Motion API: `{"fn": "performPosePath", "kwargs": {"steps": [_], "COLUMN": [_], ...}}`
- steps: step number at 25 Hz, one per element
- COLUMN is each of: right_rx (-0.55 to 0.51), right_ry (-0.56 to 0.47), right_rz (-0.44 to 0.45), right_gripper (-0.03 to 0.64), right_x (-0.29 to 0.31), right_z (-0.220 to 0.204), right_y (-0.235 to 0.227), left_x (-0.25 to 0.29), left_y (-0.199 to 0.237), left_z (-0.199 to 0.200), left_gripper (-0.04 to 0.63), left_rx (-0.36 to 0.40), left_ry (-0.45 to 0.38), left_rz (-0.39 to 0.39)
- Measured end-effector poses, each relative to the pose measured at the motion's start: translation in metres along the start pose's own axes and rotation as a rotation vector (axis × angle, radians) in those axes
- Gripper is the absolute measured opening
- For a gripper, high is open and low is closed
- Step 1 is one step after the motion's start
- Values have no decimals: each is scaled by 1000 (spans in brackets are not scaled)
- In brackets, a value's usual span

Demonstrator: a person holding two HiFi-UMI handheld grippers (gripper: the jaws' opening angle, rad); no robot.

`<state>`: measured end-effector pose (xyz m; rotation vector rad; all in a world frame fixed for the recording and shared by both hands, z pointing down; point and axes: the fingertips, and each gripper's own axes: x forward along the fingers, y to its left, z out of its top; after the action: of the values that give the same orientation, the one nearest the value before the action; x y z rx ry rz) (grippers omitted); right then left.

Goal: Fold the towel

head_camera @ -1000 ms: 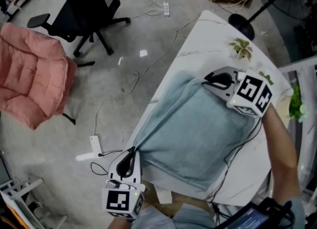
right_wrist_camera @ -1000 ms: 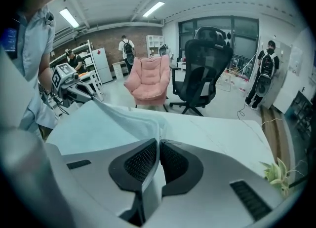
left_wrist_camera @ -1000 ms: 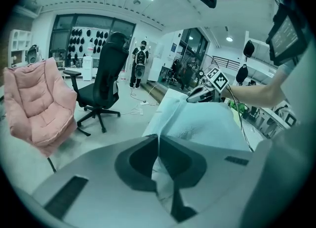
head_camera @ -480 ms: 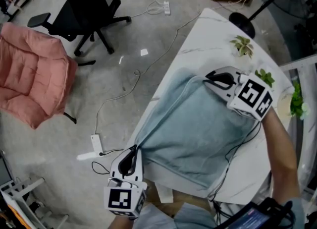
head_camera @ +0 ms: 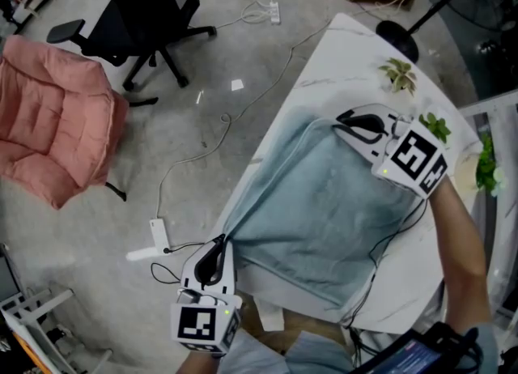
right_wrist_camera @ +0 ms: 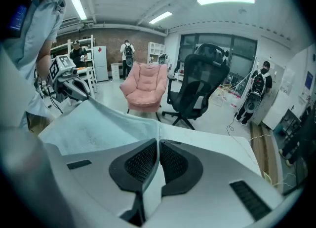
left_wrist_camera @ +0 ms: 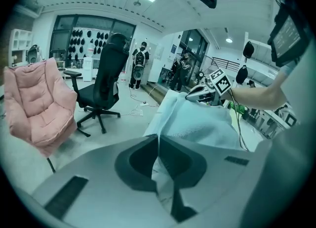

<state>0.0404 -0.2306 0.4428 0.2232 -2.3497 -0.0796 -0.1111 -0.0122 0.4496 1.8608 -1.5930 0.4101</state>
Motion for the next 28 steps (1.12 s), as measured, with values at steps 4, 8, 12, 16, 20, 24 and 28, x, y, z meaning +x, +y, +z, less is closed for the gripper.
{"fn": "performPosePath", "kwargs": {"steps": [4,8,12,16,20,24,28], "right_rx": [-6,-50,-58,-78,-81,-128,-113], "right_ry": [-33,-18,-63,-118,-118,-23,38], "right_rz": [-4,-13,-16,-30,-46,-49,-7], "right_gripper": [41,48,44,43,46,49,49], "right_x": [-5,-6,-11,-18,-22,-12,4], "right_z": [7,2,10,23,24,9,-8], "right_y": [-2,-3,-1,-1,-2,-2,1], "left_x": [-2,-1,-2,-3,-3,-2,3], "left_y": [2,-2,1,2,1,0,-1], "left_z": [-2,2,1,3,2,-4,-2], "left_gripper": [15,15,14,15,15,15,15], "left_rx": [5,-2,-10,-10,-7,8,4], "left_ry": [-33,-24,-31,-12,-30,-34,-51], "left_rz": [-7,-22,-16,0,1,-18,-17]}}
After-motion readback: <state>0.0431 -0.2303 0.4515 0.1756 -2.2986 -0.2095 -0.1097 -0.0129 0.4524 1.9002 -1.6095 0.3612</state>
